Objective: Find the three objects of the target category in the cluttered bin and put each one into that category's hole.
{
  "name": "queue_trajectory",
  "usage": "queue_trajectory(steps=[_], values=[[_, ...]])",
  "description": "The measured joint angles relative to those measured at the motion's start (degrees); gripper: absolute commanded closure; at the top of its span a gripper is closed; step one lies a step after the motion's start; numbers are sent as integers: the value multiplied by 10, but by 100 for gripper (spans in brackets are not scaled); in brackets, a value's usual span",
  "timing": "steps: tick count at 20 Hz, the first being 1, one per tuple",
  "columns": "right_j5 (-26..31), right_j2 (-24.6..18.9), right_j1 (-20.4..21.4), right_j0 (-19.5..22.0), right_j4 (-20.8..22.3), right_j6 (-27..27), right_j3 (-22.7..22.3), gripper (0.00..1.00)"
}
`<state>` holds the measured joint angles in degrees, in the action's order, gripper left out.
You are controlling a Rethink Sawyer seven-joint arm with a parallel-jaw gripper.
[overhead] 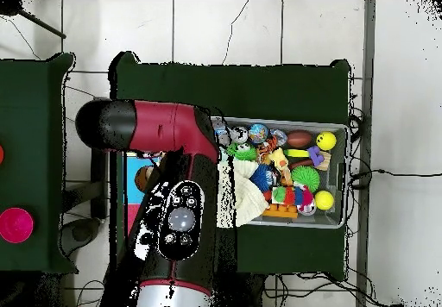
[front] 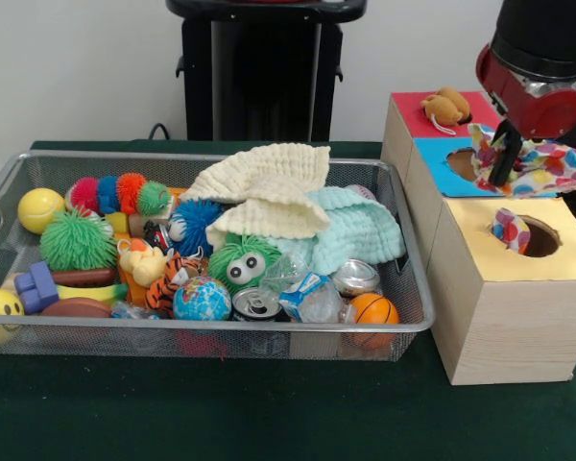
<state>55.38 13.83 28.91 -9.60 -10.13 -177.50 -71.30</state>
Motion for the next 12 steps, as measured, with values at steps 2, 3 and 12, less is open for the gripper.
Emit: queue_trajectory(steps=[2,3,12], values=[[0,0,0,1,2,0,0,100],[0,0,-1,1,3,0,0,100],[0,0,-18,10,6,0,18,100]])
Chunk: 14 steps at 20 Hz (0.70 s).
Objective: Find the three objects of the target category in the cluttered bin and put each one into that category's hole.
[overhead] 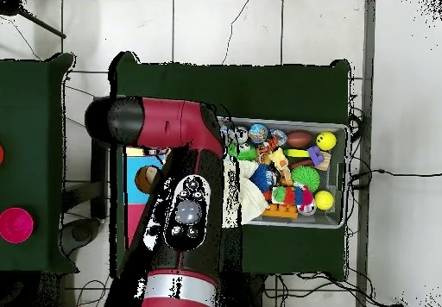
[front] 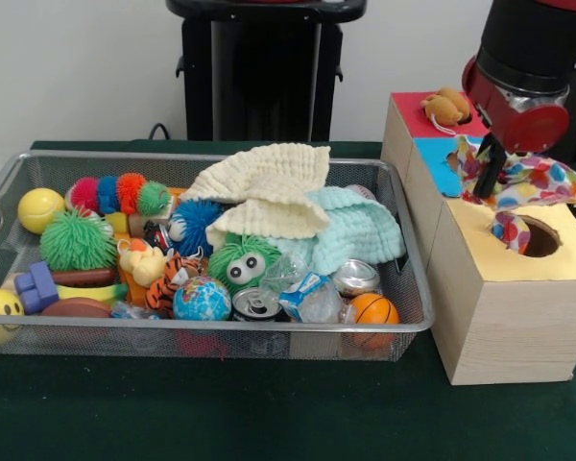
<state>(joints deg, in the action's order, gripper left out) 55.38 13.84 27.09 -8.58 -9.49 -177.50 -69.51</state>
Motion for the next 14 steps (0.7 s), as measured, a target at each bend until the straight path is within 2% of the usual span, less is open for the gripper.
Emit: queue_trajectory(steps=[8,9,14], values=[[0,0,-42,16,3,0,47,100],[0,0,-48,21,3,0,52,0],[0,0,-54,25,3,0,52,0]])
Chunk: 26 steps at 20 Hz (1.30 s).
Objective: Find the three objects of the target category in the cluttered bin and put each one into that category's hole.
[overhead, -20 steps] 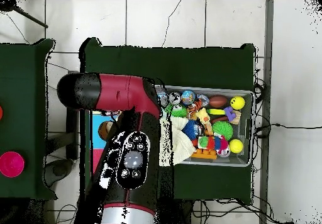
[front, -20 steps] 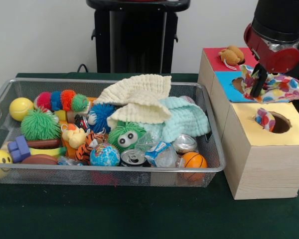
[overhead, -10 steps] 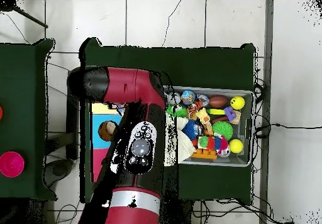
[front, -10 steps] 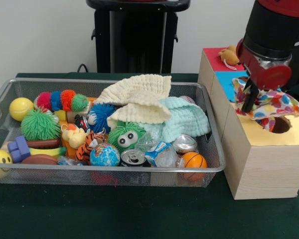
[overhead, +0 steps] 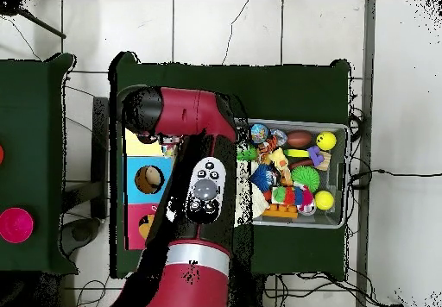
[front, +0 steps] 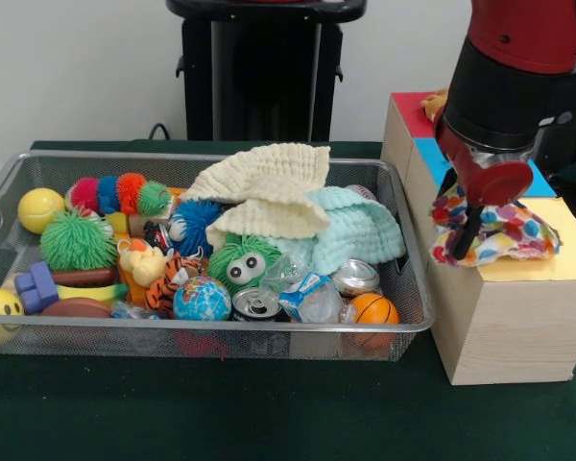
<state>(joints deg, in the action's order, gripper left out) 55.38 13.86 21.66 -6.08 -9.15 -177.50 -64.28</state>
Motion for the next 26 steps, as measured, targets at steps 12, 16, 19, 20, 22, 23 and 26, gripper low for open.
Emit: queue_trajectory(steps=[12,16,19,20,22,23,26], values=[[0,0,1,-1,0,0,0,0],[0,0,10,-3,0,0,-6,0],[0,0,25,-6,-1,0,-20,0],[0,0,35,-8,-2,0,-30,0],[0,0,59,-16,-2,0,-52,0],[0,1,66,-19,-2,0,-58,0],[0,2,106,-37,-2,0,-95,0]])
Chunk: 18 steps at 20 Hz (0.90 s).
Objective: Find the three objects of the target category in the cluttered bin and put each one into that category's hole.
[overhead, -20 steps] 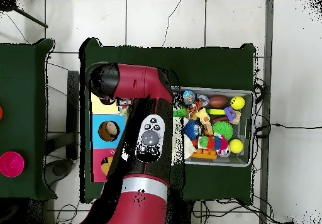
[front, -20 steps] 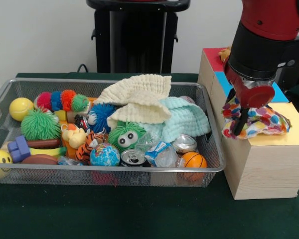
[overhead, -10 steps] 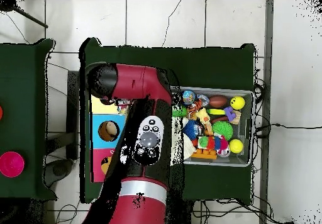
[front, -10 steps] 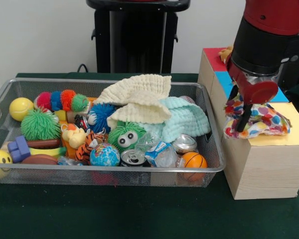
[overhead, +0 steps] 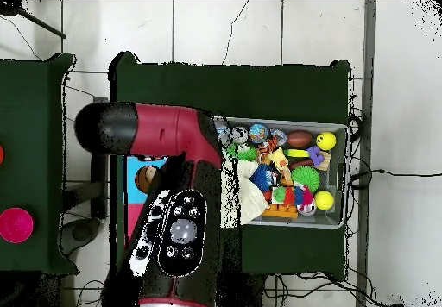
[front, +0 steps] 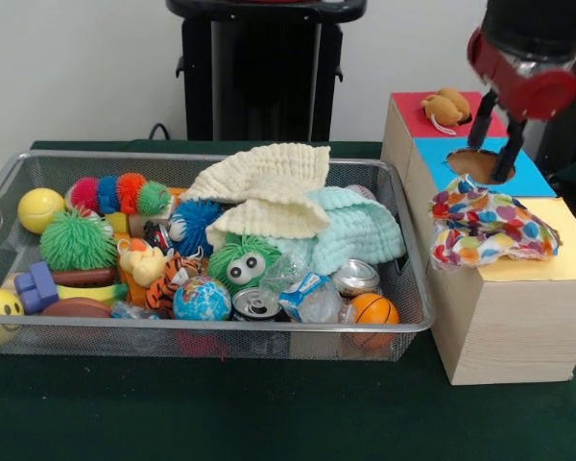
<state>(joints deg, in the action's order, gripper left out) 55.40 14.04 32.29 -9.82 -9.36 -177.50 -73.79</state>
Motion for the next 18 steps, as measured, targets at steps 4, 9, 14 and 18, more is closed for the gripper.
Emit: queue_trajectory(steps=[4,9,14,18], values=[[0,3,41,-21,0,0,-38,0],[-7,13,97,-53,0,0,-96,0],[-43,14,140,-68,1,0,-167,0],[-91,14,161,-66,2,0,-225,0]])
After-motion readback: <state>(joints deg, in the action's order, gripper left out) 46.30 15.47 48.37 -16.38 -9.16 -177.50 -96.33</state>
